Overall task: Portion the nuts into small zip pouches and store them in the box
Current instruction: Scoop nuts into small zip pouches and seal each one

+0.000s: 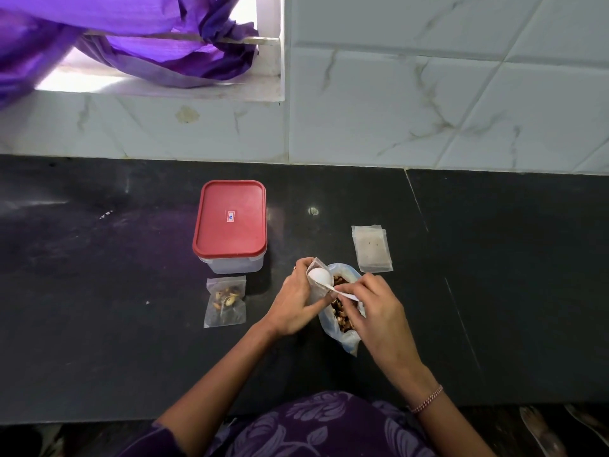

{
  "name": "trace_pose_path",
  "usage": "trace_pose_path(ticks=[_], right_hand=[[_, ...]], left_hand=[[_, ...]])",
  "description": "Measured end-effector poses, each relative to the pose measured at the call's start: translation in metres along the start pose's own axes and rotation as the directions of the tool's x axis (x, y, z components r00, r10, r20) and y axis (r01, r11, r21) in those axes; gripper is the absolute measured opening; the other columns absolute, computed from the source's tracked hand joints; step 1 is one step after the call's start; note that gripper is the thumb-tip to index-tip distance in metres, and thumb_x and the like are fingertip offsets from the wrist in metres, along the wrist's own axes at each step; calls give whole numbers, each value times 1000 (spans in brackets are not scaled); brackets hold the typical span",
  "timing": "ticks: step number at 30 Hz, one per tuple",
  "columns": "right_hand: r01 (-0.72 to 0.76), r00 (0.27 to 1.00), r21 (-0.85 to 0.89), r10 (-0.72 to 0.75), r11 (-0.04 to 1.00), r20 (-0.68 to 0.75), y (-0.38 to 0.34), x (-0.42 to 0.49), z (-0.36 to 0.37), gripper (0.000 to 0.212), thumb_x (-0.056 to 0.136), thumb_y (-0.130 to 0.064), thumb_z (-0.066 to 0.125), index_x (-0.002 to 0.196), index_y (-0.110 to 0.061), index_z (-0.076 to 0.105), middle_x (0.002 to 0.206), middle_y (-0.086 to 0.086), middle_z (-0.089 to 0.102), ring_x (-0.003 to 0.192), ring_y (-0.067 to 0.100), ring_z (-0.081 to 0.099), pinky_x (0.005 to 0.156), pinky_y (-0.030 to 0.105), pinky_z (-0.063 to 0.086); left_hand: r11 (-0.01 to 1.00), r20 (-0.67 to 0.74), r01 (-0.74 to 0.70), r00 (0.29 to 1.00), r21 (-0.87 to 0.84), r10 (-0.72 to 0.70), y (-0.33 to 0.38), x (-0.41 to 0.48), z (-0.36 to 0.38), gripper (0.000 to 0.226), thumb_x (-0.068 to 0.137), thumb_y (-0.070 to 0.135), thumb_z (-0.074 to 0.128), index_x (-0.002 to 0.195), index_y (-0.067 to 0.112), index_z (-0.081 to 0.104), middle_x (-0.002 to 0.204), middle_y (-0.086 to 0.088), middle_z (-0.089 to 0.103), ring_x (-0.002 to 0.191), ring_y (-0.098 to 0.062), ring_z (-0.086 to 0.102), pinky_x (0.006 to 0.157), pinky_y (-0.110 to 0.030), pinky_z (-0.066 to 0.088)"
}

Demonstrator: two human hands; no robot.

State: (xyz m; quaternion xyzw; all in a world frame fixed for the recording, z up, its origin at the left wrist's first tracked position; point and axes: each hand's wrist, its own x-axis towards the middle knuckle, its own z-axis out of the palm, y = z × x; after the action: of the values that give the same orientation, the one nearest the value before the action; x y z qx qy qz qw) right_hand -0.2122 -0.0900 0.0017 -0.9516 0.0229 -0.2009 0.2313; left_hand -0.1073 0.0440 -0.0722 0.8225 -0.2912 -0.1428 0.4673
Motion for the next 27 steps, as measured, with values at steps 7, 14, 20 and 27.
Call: trace_pose_path(ticks=[7, 14, 20, 27], right_hand=[[-30, 997, 60, 34, 998, -66, -1, 1, -2, 17, 83, -15, 67, 99, -11, 70, 90, -6, 57, 84, 2, 52, 78, 7, 42], [-102, 989, 103, 90, 989, 117, 0, 8, 0, 11, 83, -17, 70, 94, -16, 71, 90, -14, 57, 83, -3, 53, 74, 9, 44], [-138, 989, 110, 132, 984, 65, -2, 16, -7, 11, 84, -16, 69, 95, -17, 71, 87, -17, 55, 82, -1, 55, 70, 6, 42], [-7, 1000, 89, 6, 996, 8, 0, 7, -5, 13, 82, -15, 69, 95, -13, 71, 87, -12, 57, 83, -1, 51, 76, 12, 45]], left_hand=[[1000, 22, -13, 1000, 9, 13, 2, 1, -2, 69, 79, 65, 53, 128, 23, 26, 116, 4, 52, 105, -12, 56, 95, -40, 48], [998, -13, -52, 999, 30, 52, 4, -2, -3, 65, 77, 61, 55, 123, 20, 35, 113, 5, 55, 98, -10, 56, 86, -31, 49], [995, -63, -67, 995, 68, 71, 3, -2, -3, 65, 81, 65, 54, 125, 19, 38, 114, 6, 56, 100, -9, 55, 88, -33, 49], [995, -81, -73, 994, 63, 78, 5, -1, -2, 61, 81, 64, 55, 121, 21, 40, 111, 6, 55, 98, -11, 56, 86, -36, 50]])
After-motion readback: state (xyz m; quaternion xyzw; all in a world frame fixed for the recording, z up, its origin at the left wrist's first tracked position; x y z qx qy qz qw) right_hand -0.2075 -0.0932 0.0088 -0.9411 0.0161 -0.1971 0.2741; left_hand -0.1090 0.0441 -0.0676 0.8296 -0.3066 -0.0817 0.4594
